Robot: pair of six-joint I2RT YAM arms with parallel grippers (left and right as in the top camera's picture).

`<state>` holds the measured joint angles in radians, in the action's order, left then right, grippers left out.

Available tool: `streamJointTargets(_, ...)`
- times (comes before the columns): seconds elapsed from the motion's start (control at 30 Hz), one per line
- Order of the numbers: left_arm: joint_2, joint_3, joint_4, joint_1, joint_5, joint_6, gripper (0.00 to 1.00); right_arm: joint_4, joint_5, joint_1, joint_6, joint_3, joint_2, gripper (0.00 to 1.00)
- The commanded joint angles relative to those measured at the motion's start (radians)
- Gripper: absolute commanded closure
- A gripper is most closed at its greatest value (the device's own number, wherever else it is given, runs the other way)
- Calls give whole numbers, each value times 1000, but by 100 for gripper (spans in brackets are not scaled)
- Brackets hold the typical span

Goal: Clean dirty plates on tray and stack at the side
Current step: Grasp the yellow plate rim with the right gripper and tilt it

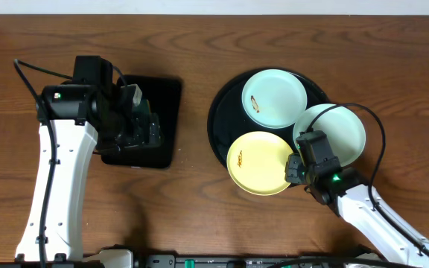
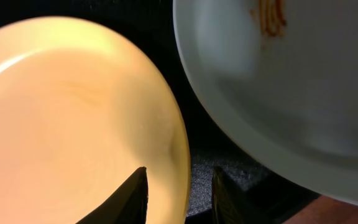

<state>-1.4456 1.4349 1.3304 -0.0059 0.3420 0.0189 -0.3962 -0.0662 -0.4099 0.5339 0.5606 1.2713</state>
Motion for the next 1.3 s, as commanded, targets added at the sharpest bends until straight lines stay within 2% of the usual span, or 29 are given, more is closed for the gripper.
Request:
streamJointTargets(0.0, 2, -11, 0, -2, 5, 1, 12, 4, 16, -3, 15, 1, 56, 71)
streamJointTargets(0.1, 2, -11, 1, -2, 5, 1, 12, 14, 31, -3, 41, 1, 98, 76)
streamJointTargets(0.2, 2, -11, 1, -2, 5, 1, 12, 31, 34, -3, 40, 2, 109, 94)
streamJointTargets(0.27, 2, -11, 0, -2, 5, 1, 12, 31, 34, -3, 40, 8, 97, 99)
streamJointTargets(0.4, 2, -11, 0, -2, 5, 0, 12, 45, 32, -2, -71, 38, 40, 99)
streamJointTargets(0.5, 2, -11, -8, -2, 5, 0, 12, 49, -50, -2, -124, 71, -23, 99)
streamJointTargets(0.53, 2, -11, -23, -2, 5, 0, 12, 72, -78, -2, -197, 82, -58, 99)
streamJointTargets(0.63, 2, -11, -44, -2, 5, 1, 12, 101, -105, -2, -275, 82, -103, 99)
streamJointTargets(0.7, 2, -13, -72, -2, -7, 6, 12, 109, -110, -2, -281, 82, -112, 99)
streamJointTargets(0.87, -5, -57, -161, -2, -177, 135, 12, 100, -109, -3, -276, 81, -108, 99)
streamJointTargets(0.97, -23, -118, -269, -2, -180, 141, 12, 96, -109, -3, -276, 81, -108, 99)
streamJointTargets(1.07, -82, -148, -383, -2, -263, 190, 12, 93, -109, -3, -276, 81, -108, 99)
streamJointTargets(1.2, -222, -149, -506, -2, -262, 189, 12, 85, -109, -3, -276, 81, -108, 99)
streamJointTargets(1.27, -370, -149, -640, 4, -277, 184, 12, 77, -109, -3, -276, 81, -107, 99)
